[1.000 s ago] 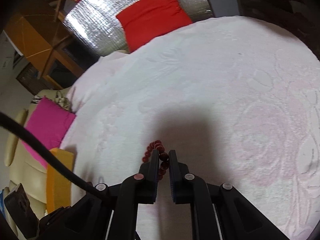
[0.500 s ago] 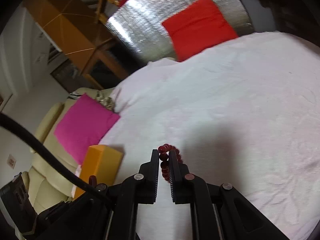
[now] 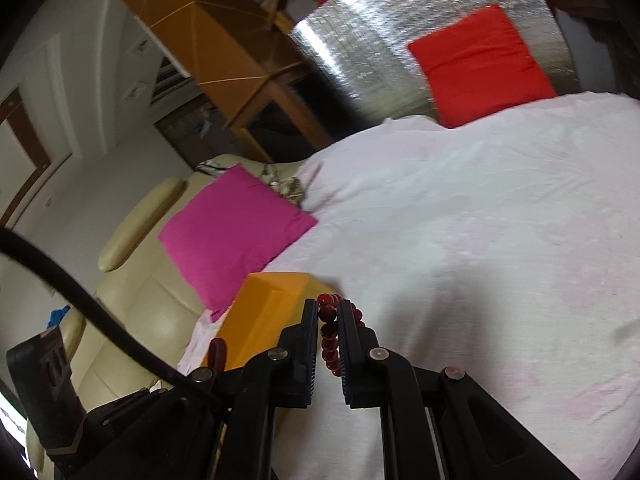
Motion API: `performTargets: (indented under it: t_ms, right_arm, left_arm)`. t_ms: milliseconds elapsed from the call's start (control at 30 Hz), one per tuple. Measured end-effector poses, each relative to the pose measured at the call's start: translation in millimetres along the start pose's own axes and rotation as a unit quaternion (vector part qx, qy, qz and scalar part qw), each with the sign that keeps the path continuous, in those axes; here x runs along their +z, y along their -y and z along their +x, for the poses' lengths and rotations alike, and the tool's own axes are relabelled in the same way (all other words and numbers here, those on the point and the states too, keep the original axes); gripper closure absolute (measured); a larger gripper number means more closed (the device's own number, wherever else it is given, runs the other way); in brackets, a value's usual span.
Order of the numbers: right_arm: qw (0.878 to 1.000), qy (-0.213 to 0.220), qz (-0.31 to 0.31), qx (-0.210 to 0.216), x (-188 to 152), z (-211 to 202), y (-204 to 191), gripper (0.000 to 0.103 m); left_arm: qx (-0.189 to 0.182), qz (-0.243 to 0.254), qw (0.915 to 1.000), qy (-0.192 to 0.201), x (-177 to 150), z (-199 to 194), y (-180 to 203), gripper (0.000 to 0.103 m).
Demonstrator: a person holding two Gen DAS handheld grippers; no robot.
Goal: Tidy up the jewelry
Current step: 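Carry the dark red ring and red bead bracelet over the orange box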
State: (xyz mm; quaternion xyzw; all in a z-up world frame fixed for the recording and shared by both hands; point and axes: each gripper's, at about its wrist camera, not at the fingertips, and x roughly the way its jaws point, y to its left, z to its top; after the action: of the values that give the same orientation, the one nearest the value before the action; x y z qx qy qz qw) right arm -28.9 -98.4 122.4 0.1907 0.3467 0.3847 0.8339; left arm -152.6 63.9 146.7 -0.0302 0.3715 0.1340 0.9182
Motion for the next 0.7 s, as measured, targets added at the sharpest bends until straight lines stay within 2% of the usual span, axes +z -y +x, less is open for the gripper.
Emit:
performTargets:
  t_ms: [267,700]
  right_arm:
    - [0.998,-0.007,-0.046,0.032,-15,13,-41,0.092]
    - [0.994,-0.035,-0.065,0.079,-31,43,-68,0.092]
  left_arm:
    - [0.027,-0.029,0.9992,0.004,-3,-5,-42,0.094]
    - [0.075,-0.059,0.9953,-0.018,-23,3,-95,0.094]
